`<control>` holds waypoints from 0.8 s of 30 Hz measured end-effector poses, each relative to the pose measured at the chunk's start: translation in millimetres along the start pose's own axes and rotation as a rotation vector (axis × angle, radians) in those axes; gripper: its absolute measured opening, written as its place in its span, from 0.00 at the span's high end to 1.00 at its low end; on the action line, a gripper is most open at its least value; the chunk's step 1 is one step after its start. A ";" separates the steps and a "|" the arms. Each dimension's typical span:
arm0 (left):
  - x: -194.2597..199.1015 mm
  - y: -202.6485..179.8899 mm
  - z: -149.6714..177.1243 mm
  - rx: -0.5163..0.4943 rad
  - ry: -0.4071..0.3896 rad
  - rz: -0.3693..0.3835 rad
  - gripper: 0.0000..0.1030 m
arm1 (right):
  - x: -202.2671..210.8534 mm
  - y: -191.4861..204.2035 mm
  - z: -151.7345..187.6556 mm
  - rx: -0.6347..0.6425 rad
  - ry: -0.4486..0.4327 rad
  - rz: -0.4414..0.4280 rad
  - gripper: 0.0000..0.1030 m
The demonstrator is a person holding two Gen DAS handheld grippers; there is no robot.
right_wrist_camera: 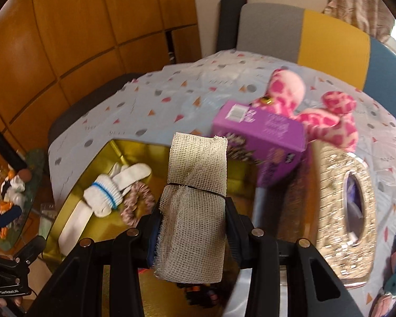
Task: Organize soft objects
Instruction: 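Carry the beige mesh roll into the gold tray and open the right tool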
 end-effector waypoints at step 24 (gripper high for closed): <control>19.7 -4.1 3.6 -0.005 -0.137 -0.039 0.00 | -59.5 8.1 7.3 -0.103 0.101 0.038 0.31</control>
Point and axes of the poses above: each gripper's, at about its wrist camera, not at the fingertips, and x roughly against the way its jaws point, y to its left, z to its underside, the point moved 3 cm from there along -x, roughly the way its jaws point, and after that the axes turned 15 degrees about y, right-handed, at the moved point
